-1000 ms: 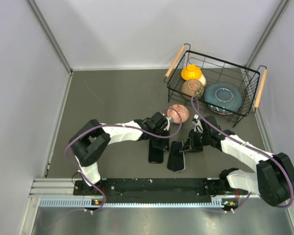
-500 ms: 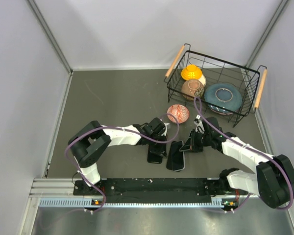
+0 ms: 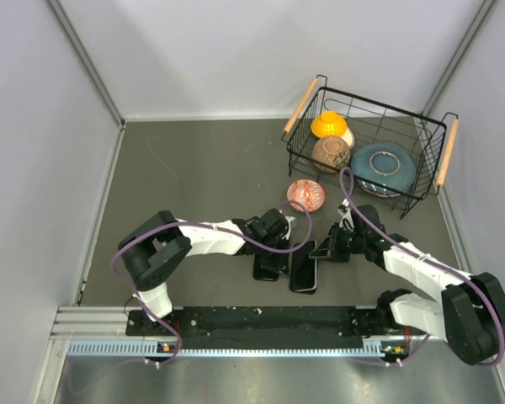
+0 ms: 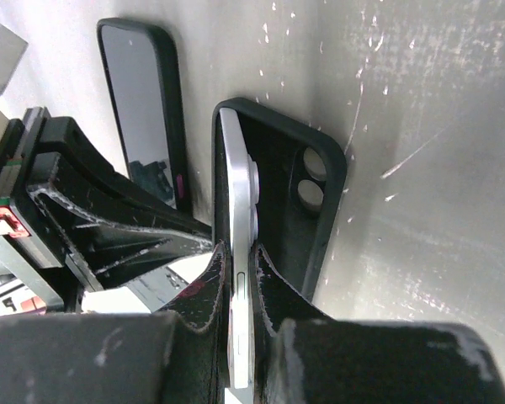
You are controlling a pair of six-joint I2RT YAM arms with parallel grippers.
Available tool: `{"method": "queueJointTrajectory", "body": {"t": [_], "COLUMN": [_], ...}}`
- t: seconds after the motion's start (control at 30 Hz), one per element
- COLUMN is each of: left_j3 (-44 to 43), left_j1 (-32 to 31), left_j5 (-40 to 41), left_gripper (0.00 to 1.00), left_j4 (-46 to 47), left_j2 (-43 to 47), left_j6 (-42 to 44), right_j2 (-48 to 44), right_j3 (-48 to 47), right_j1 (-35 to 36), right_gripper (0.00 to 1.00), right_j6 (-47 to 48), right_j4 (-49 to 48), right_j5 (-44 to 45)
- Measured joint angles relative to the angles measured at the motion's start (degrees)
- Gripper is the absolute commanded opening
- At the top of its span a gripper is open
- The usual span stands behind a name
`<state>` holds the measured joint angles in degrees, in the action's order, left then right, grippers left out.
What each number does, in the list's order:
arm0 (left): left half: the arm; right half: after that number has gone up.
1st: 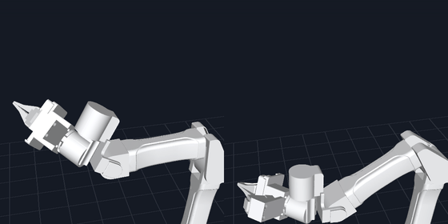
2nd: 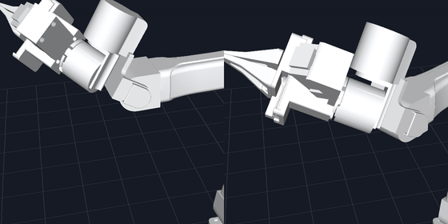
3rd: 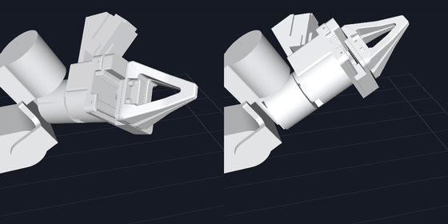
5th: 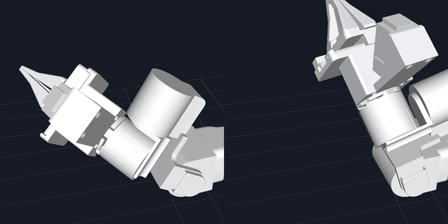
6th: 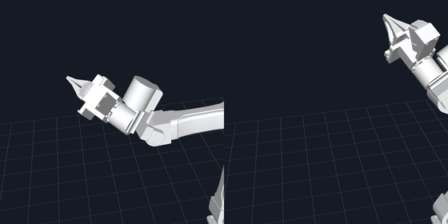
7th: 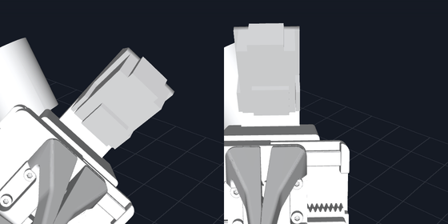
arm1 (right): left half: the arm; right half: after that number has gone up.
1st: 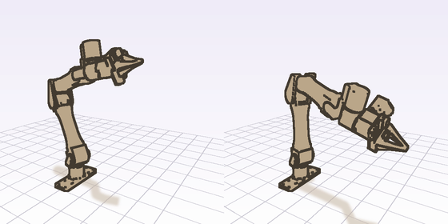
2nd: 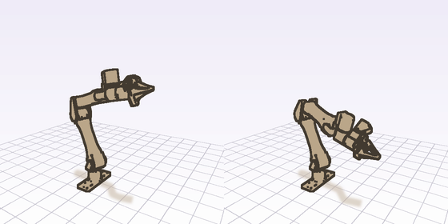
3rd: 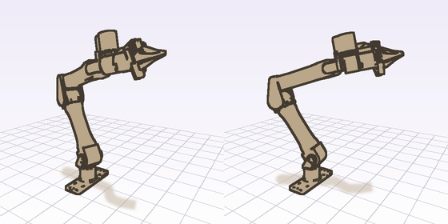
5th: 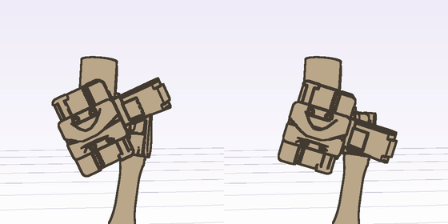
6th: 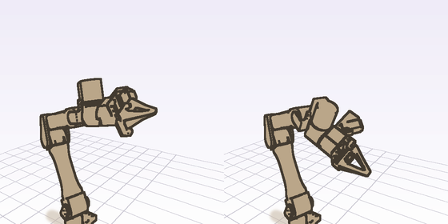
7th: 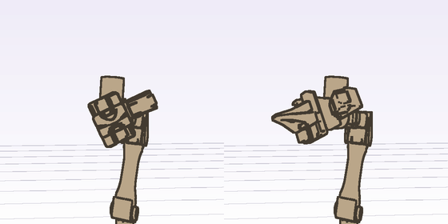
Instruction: Put the phone into the phone case
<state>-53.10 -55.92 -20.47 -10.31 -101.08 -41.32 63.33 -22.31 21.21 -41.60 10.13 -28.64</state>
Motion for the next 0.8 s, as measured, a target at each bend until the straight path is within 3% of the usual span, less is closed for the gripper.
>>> {"method": "queueJointTrajectory", "body": {"t": [0.8], "left_j3": [-0.26], "left_j1": [-1.46], "left_j5": [0.94], "left_gripper": [0.00], "left_j4": [-0.50], "left_j2": [-0.02], "left_j6": [-1.84], "right_j2": [-0.70], "right_j3": [9.31], "right_j1": [-1.03], "right_gripper": [0.02], "right_j6": [-7.17], "right_j4": [-16.52], "right_j5": [-2.62]}}
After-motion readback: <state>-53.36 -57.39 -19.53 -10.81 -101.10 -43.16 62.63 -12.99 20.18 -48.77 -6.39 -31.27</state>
